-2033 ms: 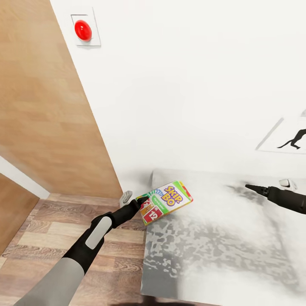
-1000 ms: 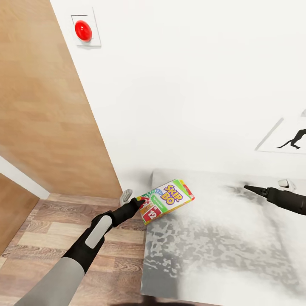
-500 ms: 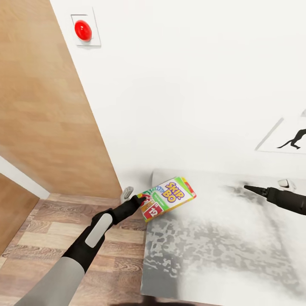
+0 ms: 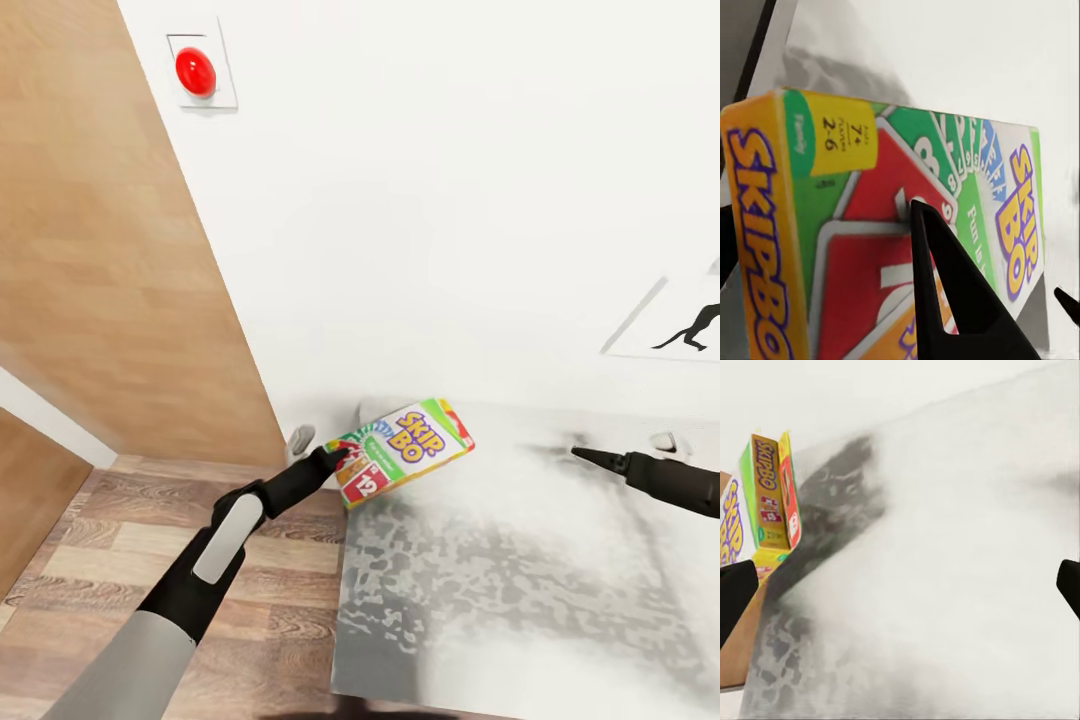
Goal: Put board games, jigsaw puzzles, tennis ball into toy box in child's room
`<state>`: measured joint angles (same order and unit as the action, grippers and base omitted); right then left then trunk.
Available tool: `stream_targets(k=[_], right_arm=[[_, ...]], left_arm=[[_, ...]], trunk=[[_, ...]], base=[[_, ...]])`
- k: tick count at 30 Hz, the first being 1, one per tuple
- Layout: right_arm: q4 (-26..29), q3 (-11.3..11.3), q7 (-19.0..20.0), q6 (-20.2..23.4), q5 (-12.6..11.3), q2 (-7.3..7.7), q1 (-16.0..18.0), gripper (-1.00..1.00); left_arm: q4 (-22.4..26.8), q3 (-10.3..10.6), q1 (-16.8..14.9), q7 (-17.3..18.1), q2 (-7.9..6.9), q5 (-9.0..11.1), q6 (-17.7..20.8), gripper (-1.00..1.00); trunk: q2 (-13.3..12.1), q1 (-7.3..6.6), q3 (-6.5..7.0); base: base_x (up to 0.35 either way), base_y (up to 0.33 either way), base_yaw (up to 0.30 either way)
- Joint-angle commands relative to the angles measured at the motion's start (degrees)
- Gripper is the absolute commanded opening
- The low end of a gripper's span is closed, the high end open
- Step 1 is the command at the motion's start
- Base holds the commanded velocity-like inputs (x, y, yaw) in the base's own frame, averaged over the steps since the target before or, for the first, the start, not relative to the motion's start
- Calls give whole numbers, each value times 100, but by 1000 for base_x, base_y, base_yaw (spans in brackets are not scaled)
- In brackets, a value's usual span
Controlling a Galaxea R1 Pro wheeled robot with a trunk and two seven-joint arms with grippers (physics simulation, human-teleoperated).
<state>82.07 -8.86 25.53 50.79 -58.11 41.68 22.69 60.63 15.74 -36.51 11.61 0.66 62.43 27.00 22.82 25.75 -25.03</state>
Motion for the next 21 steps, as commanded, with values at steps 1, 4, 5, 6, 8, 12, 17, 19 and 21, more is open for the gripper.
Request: stream_targets(k=[1,4,5,6,8,12,17,19,21], right_arm=[[55,-7,30,28,18,0,-43,100],[164,-6,34,28,19,0,-143,100],[222,-7,35,28,19,-1,-192,100],[292,-8,38,28,19,-1,-235,100],[369,-8,40,28,19,-1,-272,100],[611,-9,59,33,19,6,-369,100],[823,-21,80,45,19,12,-515,100],[879,-58,114,47,19,13,-601,100],[914,-132,205,46,19,13,-674,100]], left_arm=[[112,-10,23,13,-4,9,93,-100],[366,-16,88,7,-12,16,217,-100],[506,-18,126,2,-12,14,272,-100],[646,-18,163,-7,-12,10,319,-100],[780,-16,194,-27,-11,11,360,-100],[1157,-10,261,-165,-3,23,472,-100],[1670,-4,379,-555,8,52,591,-100],[1916,-3,456,-812,10,85,622,-100],[2149,-2,512,-1056,11,134,644,-100]], trunk=[[9,3,-9],[9,3,-9],[9,3,-9],[9,3,-9],[9,3,-9],[9,3,-9],[9,3,-9],[9,3,-9],[9,3,-9]], base=[[0,0,0],[0,0,0],[0,0,0],[0,0,0],[0,0,0],[0,0,0],[0,0,0],[0,0,0],[0,0,0]])
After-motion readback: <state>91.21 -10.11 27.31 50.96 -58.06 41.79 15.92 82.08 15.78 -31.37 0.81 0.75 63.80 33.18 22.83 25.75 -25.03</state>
